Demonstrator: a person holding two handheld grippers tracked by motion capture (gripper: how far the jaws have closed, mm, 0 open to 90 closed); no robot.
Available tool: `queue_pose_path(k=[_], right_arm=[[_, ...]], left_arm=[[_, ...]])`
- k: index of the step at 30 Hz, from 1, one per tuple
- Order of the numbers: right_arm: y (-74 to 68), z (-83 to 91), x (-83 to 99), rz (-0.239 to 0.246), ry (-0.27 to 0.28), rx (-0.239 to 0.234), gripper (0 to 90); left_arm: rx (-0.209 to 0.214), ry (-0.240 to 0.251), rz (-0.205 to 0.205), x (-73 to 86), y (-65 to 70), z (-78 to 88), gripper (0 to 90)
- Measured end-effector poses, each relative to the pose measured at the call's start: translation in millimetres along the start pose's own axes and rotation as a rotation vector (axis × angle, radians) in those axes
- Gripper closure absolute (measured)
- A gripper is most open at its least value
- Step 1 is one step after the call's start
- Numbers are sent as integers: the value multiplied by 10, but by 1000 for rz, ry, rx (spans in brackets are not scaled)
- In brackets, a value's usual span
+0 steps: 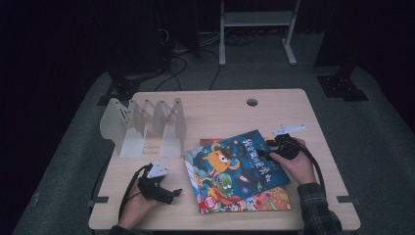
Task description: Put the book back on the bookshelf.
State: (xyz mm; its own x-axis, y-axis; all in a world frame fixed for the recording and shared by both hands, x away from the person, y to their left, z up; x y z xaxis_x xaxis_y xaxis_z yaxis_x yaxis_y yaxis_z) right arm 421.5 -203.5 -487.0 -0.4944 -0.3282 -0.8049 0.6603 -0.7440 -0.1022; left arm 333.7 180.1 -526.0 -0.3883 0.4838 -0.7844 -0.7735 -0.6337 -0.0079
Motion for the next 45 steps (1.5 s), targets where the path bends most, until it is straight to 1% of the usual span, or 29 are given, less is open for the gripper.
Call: queue_pose_path(k=[3,6,7,8,9,11,12,13,15,16,17,18,20,22,23,24,25,26,29,30,31,33,35,36,38,39,40,41,45], right_arm=[[-24,-14,-8,9,1,-11,347],[-57,-31,-16,15,2,-22,347],[-68,-36,-17,22,2,-27,347],[-98,-45,-23,20,0,-34,347],[-98,-45,-23,20,0,-34,347],[-121,-58,-31,26,2,-41,347],[-143,-68,-37,35,-1,-48,348],[-143,-68,-37,35,-1,-48,348],[-167,-79,-45,39,-1,-53,349],[-190,-87,-47,42,-2,-59,350],[-190,-87,-47,42,-2,-59,350],[-206,-97,-49,48,2,-65,351],[-217,-99,-51,42,1,-65,352],[-231,-95,-52,43,-1,-54,355],[-235,-92,-51,38,-2,-48,357],[-247,-87,-51,32,-2,-39,360],[-247,-87,-51,32,-2,-39,360],[-260,-80,-49,45,5,-23,363],[-272,-62,-41,50,3,-18,364],[-276,-35,-28,48,6,1,366],[-276,-35,-28,48,6,1,366],[-282,-10,-17,59,3,4,363],[-289,41,-13,57,6,11,363],[-297,98,-7,57,16,9,364],[-304,152,11,55,19,17,362],[-304,152,11,55,19,17,362],[-309,179,26,56,17,21,361],[-314,237,55,59,21,23,359],[-323,327,98,55,27,28,358]], left_arm=[[8,2,1,1,-8,6,0],[6,5,4,-2,-32,34,0],[7,16,6,-15,-38,55,0],[12,44,-1,-58,-46,110,0],[12,44,-1,-58,-46,110,0],[18,78,-11,-116,-39,164,0],[28,98,-19,-179,-30,209,0],[28,98,-19,-179,-30,209,0],[39,109,-28,-242,-22,243,0],[57,115,-27,-297,-21,258,0],[57,115,-27,-297,-21,258,0],[76,113,-27,-350,-25,251,0],[84,117,-25,-380,-30,242,0],[103,105,-28,-463,-37,203,0],[103,105,-28,-463,-37,203,0],[113,99,-28,-510,-46,162,0],[113,99,-28,-510,-46,162,0],[124,86,-29,-548,-52,115,0],[134,82,-27,-589,-52,72,0],[137,85,-25,-607,-50,53,0],[147,92,-22,-626,-45,38,0],[156,81,-23,-650,-37,12,0],[158,73,-22,-671,-38,-15,0],[160,60,-25,-684,-38,-49,0],[161,53,-25,-690,-36,-68,0],[162,45,-26,-692,-36,-84,0],[169,38,-23,-692,-30,-102,0],[175,23,-32,-688,-33,-109,0],[170,14,-35,-678,-32,-130,0]])
Point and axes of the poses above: each handheld gripper's, and its own axes: z roughly backward along the jaws, x roughly out of its underside, y roughly to its right, the point moved 6 cm from there along -z, roughly forward along the jaws, and after that the axes turned 6 degrees about y, right-handed, at the moved point
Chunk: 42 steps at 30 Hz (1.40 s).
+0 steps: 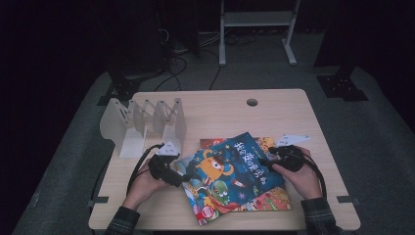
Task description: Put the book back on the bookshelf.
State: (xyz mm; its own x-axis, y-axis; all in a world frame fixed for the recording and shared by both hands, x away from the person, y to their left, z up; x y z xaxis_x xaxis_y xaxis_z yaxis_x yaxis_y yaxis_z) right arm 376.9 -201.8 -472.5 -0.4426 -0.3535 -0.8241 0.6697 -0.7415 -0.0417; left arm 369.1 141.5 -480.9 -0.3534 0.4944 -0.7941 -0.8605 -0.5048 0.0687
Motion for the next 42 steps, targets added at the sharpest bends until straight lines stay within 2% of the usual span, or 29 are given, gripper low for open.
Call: queue_pose_path(k=[6,11,19,29,33,42], right_arm=[[-39,153,72,3,14,-9,354],[-68,256,176,-8,15,-12,357],[-78,385,331,-18,12,-6,364],[-127,571,601,-31,11,-6,400],[-166,584,669,-19,-1,-12,414],[-172,518,643,-13,-4,-9,439]], left_arm=[[22,-34,-16,32,20,-15,0],[49,-11,17,53,54,-31,0],[55,-26,-2,66,65,-14,0],[56,-30,5,81,126,6,0],[58,-32,1,92,151,18,0],[73,-45,-12,105,197,33,0]])
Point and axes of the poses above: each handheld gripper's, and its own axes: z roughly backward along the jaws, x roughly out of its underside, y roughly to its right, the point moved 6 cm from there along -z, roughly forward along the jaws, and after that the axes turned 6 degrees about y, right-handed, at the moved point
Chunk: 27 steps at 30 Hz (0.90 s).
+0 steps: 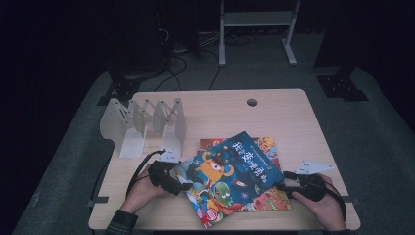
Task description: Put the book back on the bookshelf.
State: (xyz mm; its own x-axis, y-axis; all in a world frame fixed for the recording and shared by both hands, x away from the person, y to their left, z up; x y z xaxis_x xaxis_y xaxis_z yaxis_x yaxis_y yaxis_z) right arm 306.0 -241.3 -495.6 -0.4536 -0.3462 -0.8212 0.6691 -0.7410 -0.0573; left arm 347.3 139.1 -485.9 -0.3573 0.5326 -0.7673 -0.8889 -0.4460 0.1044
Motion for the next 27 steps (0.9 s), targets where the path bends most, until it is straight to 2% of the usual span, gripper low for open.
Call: queue_pose_path(k=[7,13,27], right_arm=[[91,-53,-63,-1,-7,37,451],[177,-124,-146,1,-16,64,453],[309,-296,-329,-19,-23,94,458]], left_arm=[[43,-8,-13,-16,82,-51,0],[60,-7,-19,-29,137,-88,0],[107,-24,-24,-44,223,-142,0]])
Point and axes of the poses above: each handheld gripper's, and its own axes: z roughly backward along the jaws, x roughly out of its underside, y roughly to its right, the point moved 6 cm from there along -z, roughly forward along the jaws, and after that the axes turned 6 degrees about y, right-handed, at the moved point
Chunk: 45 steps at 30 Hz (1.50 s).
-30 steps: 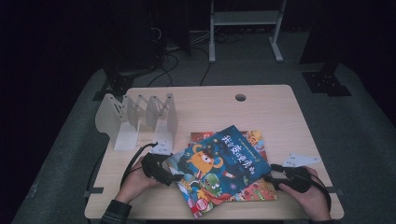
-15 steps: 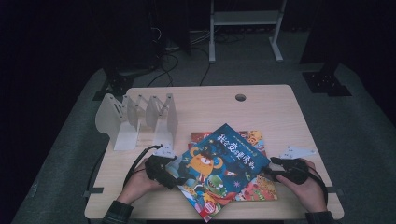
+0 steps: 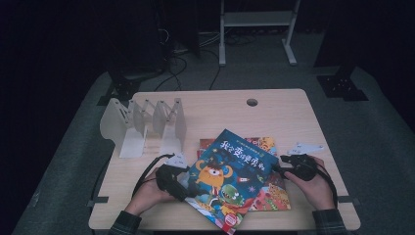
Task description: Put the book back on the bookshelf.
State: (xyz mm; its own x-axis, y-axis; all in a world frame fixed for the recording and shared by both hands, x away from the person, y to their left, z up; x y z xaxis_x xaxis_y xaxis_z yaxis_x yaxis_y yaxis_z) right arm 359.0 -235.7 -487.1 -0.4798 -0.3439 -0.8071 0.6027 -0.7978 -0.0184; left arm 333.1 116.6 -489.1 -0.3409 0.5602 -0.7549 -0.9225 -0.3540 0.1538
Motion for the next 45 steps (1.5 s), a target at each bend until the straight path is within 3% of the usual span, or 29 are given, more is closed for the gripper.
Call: queue_pose_path(k=[9,20,28,45], right_arm=[[57,-119,-97,-4,-8,4,459],[137,-250,-108,-44,5,-7,468],[148,-343,-210,-17,-20,16,478],[174,-591,-418,-27,-34,29,498]], left_arm=[[10,0,0,-5,22,-17,0],[19,-12,2,-7,50,-29,0],[38,-20,1,-6,77,-44,0],[75,-40,-1,7,129,-55,0]])
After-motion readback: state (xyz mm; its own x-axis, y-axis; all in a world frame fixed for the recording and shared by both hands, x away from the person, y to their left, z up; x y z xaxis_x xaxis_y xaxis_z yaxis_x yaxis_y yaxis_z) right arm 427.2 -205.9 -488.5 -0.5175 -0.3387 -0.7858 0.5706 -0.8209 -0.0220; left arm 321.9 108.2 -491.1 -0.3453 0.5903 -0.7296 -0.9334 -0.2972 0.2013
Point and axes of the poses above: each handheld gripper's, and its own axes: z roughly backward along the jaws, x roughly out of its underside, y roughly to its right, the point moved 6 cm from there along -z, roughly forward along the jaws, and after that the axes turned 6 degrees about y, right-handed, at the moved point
